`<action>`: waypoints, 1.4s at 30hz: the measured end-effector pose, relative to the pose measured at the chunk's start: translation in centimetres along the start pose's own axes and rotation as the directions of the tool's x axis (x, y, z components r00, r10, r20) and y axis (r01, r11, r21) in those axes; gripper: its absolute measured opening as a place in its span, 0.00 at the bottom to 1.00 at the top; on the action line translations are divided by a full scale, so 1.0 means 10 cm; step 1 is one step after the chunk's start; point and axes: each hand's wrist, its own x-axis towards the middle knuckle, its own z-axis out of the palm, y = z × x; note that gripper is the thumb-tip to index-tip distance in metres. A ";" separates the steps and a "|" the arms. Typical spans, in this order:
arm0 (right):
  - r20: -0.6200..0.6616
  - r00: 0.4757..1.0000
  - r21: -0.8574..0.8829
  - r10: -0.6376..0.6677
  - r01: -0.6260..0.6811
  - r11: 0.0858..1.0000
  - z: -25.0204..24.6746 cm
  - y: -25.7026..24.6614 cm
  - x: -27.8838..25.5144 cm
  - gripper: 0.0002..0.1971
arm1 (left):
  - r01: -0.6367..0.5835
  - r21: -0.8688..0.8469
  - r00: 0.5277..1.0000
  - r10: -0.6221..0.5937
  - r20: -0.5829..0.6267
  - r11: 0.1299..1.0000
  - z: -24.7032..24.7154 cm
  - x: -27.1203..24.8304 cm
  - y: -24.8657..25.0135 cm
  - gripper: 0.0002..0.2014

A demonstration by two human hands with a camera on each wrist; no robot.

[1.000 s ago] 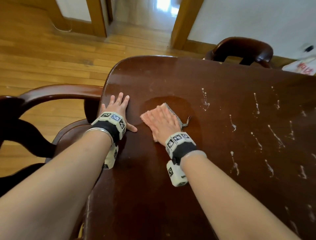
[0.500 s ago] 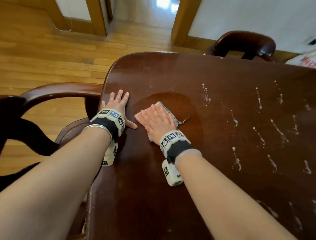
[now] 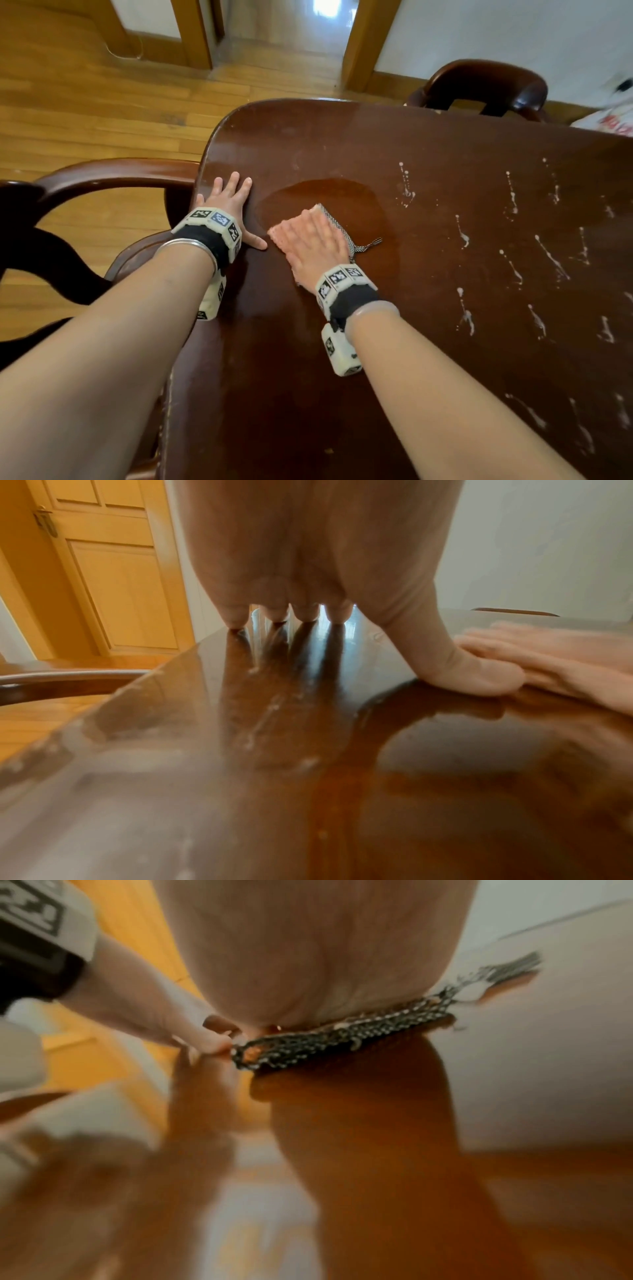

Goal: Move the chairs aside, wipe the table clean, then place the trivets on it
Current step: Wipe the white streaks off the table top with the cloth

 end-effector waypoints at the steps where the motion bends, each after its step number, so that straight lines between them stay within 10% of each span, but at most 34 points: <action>1: -0.002 1.000 -0.004 0.004 -0.004 1.000 0.00 0.13 -0.04 0.29 | -0.001 0.002 1.000 0.001 -0.002 1.000 0.00 0.00 0.00 0.67; 8: -0.003 0.936 0.131 0.351 -0.348 0.928 -0.24 0.37 0.28 0.30 | -0.045 0.038 0.999 0.045 -0.008 0.998 0.02 -0.01 -0.04 0.67; 17: 0.043 0.999 -0.054 0.026 -0.023 0.998 -0.13 -0.26 0.14 0.36 | -0.218 0.134 0.973 0.205 0.103 0.967 -0.15 0.01 -0.32 0.65; 23: -0.020 0.969 0.111 0.247 -0.243 0.964 -0.38 -0.35 0.57 0.35 | -0.178 0.123 0.983 0.172 0.060 0.976 -0.26 0.09 -0.30 0.66; 30: 0.009 1.000 -0.057 0.000 0.001 0.998 -0.16 -0.25 0.27 0.29 | -0.197 0.121 0.979 0.189 0.074 0.973 -0.45 0.31 -0.29 0.67; 36: -0.068 0.951 0.093 0.300 -0.294 0.951 -0.49 0.05 0.96 0.35 | -0.207 0.129 0.977 0.198 0.081 0.970 -0.45 0.37 -0.30 0.67; 42: -0.032 0.996 0.051 0.086 -0.085 0.995 -0.30 -0.20 0.66 0.32 | -0.158 0.009 0.987 0.157 0.015 0.987 -0.61 0.63 -0.26 0.59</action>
